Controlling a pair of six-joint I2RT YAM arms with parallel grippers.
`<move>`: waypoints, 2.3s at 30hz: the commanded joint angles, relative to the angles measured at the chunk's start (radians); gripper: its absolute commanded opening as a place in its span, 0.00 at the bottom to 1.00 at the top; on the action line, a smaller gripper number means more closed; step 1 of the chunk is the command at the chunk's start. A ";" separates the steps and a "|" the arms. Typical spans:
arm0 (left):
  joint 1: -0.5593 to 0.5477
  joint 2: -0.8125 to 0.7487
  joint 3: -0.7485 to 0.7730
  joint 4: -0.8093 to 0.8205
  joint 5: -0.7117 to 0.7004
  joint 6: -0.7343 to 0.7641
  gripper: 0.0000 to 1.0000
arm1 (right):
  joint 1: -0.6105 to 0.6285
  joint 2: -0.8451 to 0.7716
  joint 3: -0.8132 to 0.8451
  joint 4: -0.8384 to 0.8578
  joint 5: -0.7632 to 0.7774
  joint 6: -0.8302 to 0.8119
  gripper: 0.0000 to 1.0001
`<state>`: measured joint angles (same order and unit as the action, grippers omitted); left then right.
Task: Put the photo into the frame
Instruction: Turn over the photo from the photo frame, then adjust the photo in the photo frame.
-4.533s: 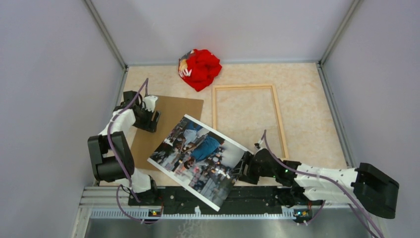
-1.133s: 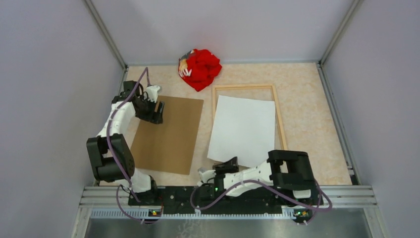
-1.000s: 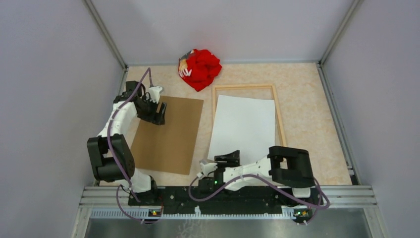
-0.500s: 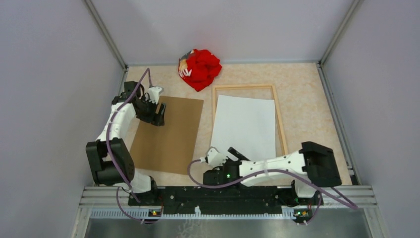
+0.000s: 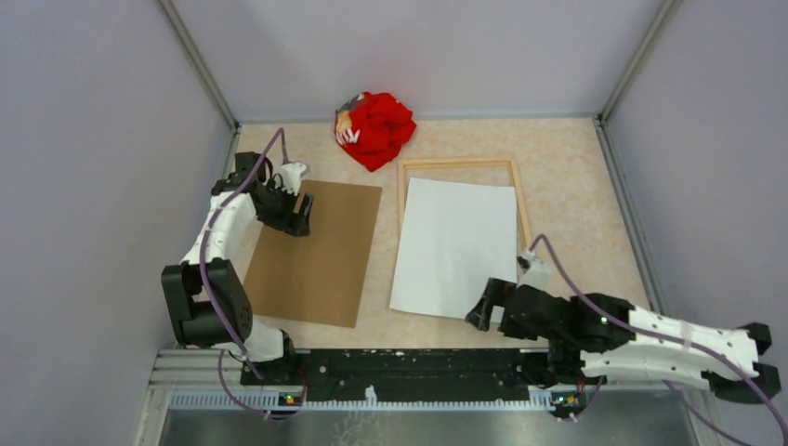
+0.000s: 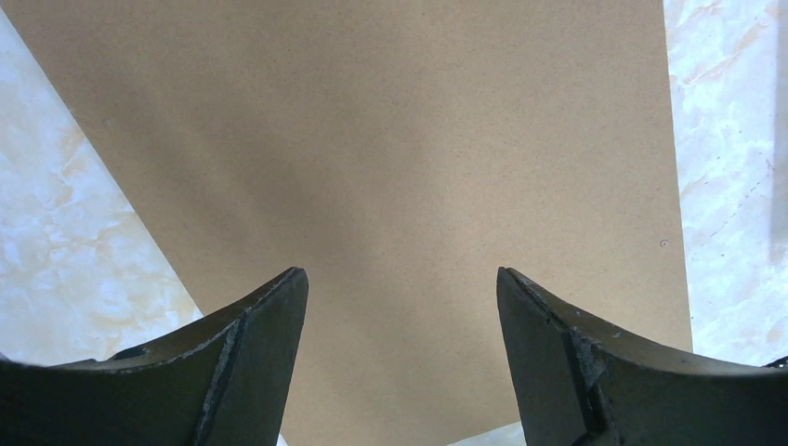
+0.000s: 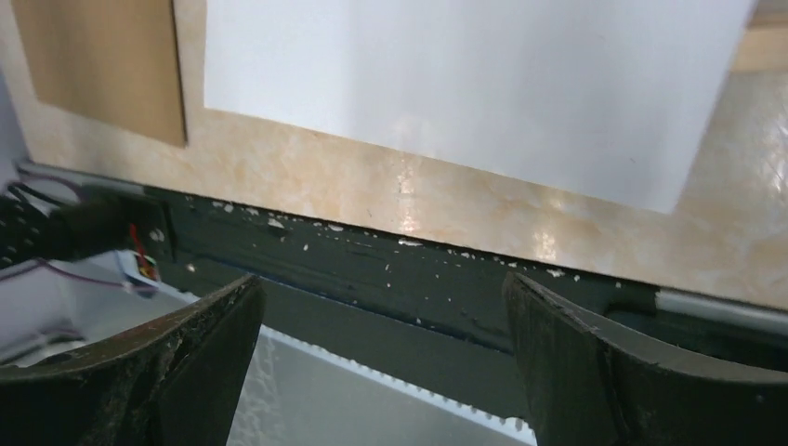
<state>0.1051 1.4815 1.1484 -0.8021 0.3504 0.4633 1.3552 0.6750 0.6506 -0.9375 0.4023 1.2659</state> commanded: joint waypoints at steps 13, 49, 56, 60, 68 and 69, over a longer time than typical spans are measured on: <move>-0.032 -0.025 -0.020 0.027 -0.006 -0.023 0.81 | -0.132 -0.060 -0.126 -0.183 0.115 0.330 0.99; -0.569 0.397 0.188 -0.048 0.370 -0.293 0.80 | -0.689 0.234 0.118 0.275 -0.144 -0.294 0.99; -0.569 0.474 0.195 -0.014 0.422 -0.299 0.73 | -0.689 0.217 0.124 0.272 -0.140 -0.290 0.99; -0.569 0.508 0.199 0.010 0.450 -0.318 0.67 | -0.689 0.212 0.122 0.275 -0.139 -0.293 0.99; -0.568 0.541 0.232 0.014 0.503 -0.325 0.39 | -0.688 0.197 0.092 0.293 -0.154 -0.280 0.99; -0.568 0.542 0.234 0.012 0.508 -0.325 0.36 | -0.688 0.196 0.094 0.292 -0.154 -0.280 0.99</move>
<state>-0.4656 2.0224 1.3426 -0.8017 0.7937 0.1421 0.6727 0.8928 0.7494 -0.6727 0.2523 0.9802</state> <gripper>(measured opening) 0.413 0.985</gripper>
